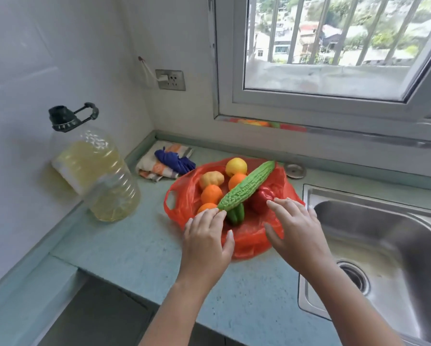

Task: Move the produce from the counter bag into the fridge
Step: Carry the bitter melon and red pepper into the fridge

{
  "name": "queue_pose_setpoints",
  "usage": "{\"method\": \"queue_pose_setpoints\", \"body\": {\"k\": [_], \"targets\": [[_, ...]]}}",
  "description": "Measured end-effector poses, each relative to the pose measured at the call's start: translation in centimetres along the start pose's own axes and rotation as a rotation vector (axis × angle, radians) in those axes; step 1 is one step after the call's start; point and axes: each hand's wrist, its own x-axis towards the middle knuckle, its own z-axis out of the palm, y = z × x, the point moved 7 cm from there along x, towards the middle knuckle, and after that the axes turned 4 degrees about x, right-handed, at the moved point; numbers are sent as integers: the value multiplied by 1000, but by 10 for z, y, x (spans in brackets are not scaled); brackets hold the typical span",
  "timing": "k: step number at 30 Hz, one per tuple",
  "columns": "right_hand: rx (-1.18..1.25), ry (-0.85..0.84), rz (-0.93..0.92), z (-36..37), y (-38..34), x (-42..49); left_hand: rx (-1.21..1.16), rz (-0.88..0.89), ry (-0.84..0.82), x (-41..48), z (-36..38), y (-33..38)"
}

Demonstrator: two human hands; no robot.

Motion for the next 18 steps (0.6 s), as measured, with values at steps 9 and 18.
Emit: {"method": "queue_pose_setpoints", "body": {"k": [9,18], "targets": [[-40,-38,195,56,42,47,-63,98,-120,91,60,-15],[-15,-137,322,95,88,69,-94,177,-257,147,118,-7]]}}
